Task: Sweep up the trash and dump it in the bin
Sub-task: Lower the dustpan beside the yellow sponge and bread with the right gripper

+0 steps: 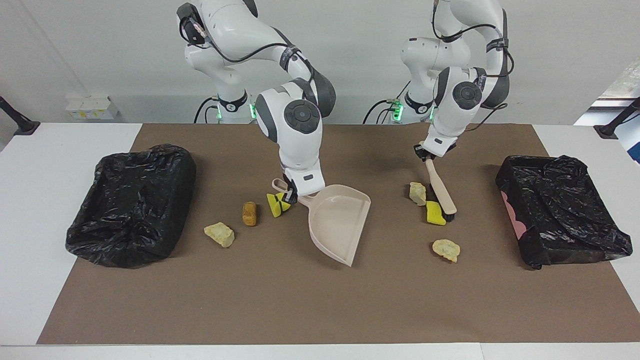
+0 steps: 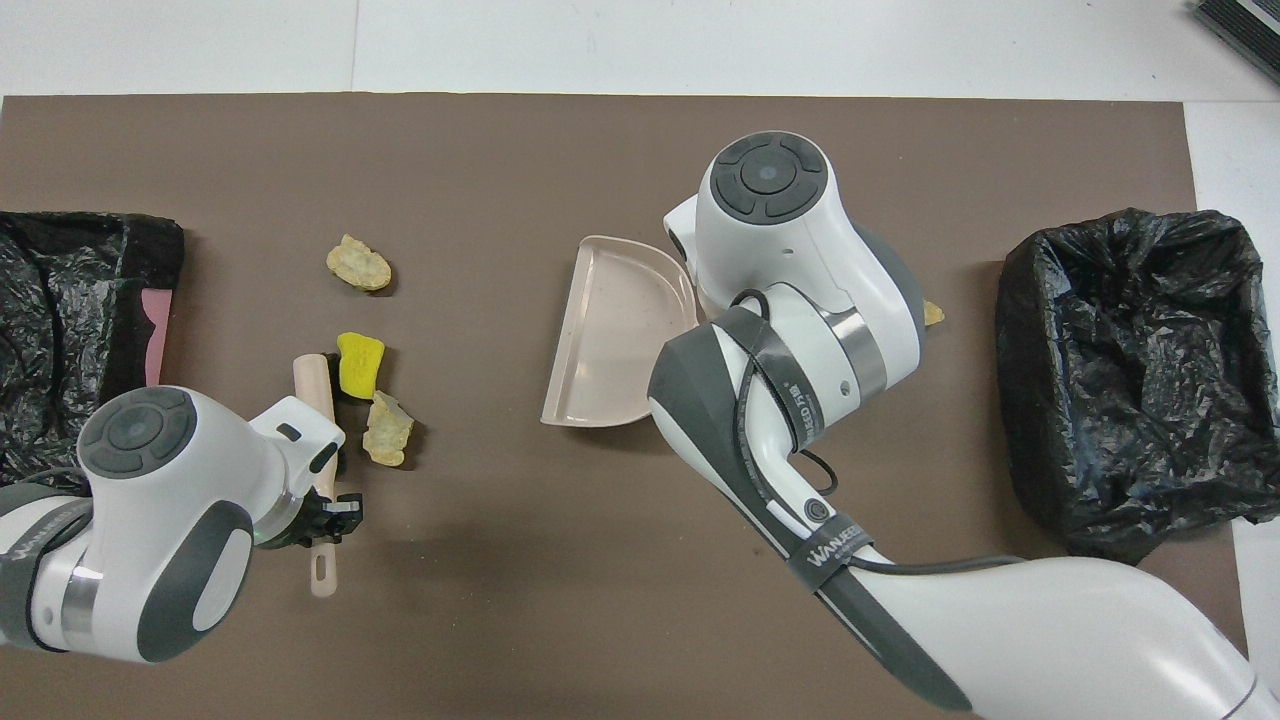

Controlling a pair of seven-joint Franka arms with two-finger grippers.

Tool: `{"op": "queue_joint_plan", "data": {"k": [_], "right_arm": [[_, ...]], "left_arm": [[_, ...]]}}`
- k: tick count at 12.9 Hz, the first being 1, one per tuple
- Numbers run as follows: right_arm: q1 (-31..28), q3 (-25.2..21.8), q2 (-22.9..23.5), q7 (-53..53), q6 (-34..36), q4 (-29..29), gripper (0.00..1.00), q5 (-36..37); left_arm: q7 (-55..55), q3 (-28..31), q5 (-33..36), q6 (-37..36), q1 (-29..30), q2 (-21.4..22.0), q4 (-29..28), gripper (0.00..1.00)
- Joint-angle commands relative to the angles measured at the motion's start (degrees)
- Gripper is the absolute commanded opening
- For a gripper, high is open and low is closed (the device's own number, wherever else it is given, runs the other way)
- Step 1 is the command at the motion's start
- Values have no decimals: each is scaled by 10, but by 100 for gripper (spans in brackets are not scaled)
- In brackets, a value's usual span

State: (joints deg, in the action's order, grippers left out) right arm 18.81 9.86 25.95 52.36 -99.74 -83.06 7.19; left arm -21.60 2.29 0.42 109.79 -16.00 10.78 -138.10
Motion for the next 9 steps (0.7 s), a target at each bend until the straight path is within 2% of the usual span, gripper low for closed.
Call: {"op": "queue_joint_plan", "data": {"k": [1, 4, 6, 9], "right_arm": [[5, 3, -36, 78, -19, -50, 0, 43], [12, 4, -40, 75, -30, -72, 0, 52], [16, 4, -39, 69, -65, -90, 0, 52], [31, 4, -37, 16, -91, -105, 0, 52]], "left_arm": [[-71, 1, -8, -30, 6, 11, -3, 0], [-106, 0, -9, 1, -2, 15, -16, 0], [-97, 0, -9, 61, 3, 6, -16, 0], [-86, 0, -9, 73, 4, -17, -14, 0]]}}
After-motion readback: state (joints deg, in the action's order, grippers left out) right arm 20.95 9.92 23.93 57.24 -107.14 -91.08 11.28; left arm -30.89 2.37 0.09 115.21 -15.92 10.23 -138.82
